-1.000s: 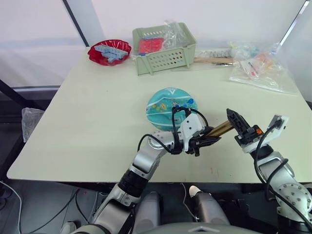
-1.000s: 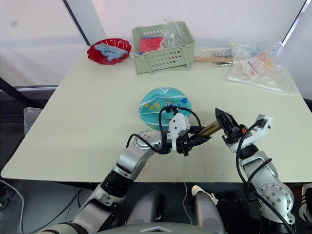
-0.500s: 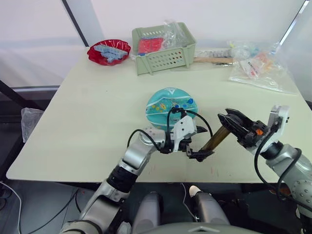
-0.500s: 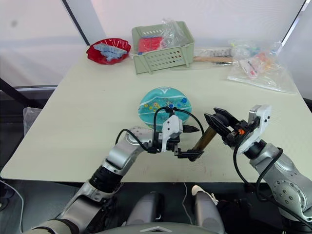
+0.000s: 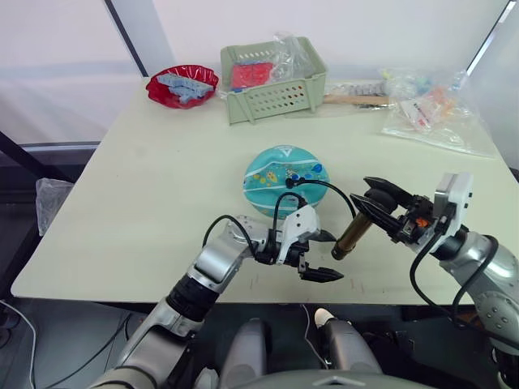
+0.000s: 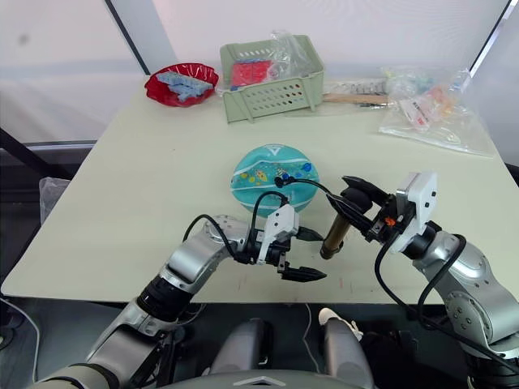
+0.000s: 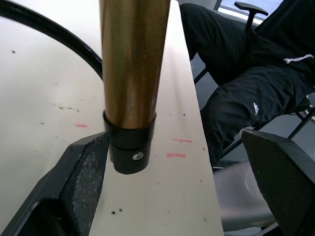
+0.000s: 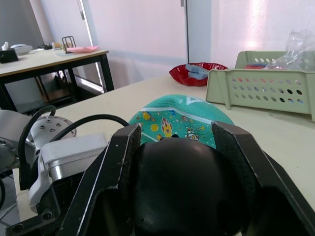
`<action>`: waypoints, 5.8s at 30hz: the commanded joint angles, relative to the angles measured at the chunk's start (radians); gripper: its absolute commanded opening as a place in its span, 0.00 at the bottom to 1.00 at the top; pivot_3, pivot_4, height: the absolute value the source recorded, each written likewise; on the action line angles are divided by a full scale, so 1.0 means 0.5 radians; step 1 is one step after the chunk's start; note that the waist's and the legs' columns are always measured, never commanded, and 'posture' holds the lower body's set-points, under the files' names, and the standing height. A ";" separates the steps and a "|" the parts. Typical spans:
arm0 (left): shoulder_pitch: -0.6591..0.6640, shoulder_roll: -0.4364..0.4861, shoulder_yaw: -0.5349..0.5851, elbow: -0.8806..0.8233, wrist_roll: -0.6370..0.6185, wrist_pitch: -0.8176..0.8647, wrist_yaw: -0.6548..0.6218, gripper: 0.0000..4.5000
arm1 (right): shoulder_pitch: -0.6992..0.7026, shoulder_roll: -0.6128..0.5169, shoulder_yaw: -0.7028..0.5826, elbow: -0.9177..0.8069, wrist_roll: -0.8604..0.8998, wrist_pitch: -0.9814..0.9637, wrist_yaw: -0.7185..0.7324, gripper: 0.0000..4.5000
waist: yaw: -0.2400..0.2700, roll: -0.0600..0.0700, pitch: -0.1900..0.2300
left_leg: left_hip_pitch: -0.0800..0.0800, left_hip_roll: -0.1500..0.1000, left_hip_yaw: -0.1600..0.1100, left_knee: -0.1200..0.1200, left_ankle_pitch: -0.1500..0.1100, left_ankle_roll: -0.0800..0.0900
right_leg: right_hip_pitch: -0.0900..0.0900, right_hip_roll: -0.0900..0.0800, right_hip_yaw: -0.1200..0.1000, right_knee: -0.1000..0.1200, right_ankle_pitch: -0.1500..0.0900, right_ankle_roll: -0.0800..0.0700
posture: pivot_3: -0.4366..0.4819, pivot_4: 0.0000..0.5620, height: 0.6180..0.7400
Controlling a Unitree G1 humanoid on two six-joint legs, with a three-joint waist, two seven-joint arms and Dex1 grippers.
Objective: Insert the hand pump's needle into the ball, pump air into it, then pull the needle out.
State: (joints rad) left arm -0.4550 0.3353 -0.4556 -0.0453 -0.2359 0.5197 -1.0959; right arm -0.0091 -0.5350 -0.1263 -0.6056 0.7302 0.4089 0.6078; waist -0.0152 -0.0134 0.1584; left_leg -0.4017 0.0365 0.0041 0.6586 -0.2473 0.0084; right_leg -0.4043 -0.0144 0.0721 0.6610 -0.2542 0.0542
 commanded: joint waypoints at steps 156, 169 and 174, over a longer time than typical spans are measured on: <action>-0.228 -0.548 0.029 1.964 0.689 -1.552 0.039 0.24 | -0.272 -0.505 -0.366 0.178 0.208 0.054 0.328 0.40 | 0.003 -0.028 -0.026 | 0.006 0.001 -0.016 0.005 0.000 0.000 | 0.015 0.001 -0.015 -0.002 0.004 -0.009 | 0.48 0.27 0.97; -0.221 -0.539 0.038 1.988 0.703 -1.584 0.021 0.24 | -0.644 -0.825 -0.680 0.192 0.718 0.436 0.293 0.40 | 0.001 -0.024 -0.021 | 0.004 0.000 -0.015 0.001 -0.001 0.001 | 0.015 0.000 -0.015 -0.007 0.004 -0.008 | 0.48 0.27 0.97; -0.214 -0.561 0.059 1.987 0.681 -1.559 0.015 0.24 | -0.549 -0.793 -0.620 0.139 0.676 0.468 0.273 0.40 | 0.003 -0.024 -0.021 | 0.004 0.001 -0.015 0.001 -0.001 0.001 | 0.015 0.000 -0.015 -0.008 0.004 -0.009 | 0.48 0.27 0.97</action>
State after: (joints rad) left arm -0.5984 0.0358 -0.4043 0.8884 0.0731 -0.2938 -1.0704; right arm -0.2854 -0.9323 -0.3817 -0.5065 1.0695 0.6569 0.7573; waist -0.0138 -0.0256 0.1479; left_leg -0.3999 0.0368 -0.0034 0.6590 -0.2476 0.0088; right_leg -0.3968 -0.0145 0.0645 0.6570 -0.2523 0.0500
